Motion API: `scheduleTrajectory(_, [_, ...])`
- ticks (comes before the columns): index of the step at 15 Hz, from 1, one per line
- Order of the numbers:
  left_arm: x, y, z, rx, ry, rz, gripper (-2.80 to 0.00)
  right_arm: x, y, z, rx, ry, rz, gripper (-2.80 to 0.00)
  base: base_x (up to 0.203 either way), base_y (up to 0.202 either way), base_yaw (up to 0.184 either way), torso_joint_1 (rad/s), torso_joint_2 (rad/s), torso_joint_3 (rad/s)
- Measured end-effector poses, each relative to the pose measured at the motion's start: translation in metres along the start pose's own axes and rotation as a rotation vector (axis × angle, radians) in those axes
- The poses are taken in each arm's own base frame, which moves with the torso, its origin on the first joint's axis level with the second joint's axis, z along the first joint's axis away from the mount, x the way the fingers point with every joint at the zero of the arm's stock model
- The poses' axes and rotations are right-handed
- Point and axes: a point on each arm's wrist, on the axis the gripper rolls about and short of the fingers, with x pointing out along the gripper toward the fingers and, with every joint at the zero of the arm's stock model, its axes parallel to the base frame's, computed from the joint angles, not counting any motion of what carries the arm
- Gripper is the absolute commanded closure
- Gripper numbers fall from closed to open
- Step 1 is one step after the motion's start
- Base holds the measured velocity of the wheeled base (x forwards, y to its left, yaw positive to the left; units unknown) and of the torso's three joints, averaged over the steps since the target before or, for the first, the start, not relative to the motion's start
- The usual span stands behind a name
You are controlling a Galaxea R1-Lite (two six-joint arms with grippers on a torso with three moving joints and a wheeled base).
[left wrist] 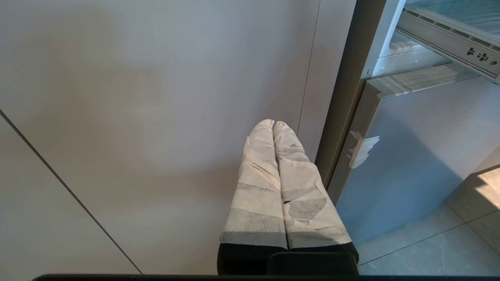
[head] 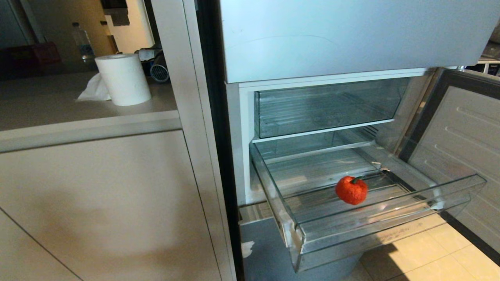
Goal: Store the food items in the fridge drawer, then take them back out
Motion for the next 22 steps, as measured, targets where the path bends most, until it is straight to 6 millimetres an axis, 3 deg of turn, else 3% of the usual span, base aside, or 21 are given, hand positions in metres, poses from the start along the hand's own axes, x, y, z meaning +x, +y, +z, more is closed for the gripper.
scheduleTrajectory(10, [0.0000,0.0000,0.0001,0.000,-0.001,0.001,0.00,0.0034,0.0015,-0.0065,-0.009,-0.009,0.046,0.00,0.000,-0.001,-0.008,0.000,0.00,0.000])
scheduleTrajectory(22, [0.0000,0.0000,0.0000,0.000,0.000,0.000,0.00,0.0034,0.0015,-0.0067,-0.006,-0.007,0.043,0.00,-0.001,0.007,-0.174,0.003,0.00,0.002])
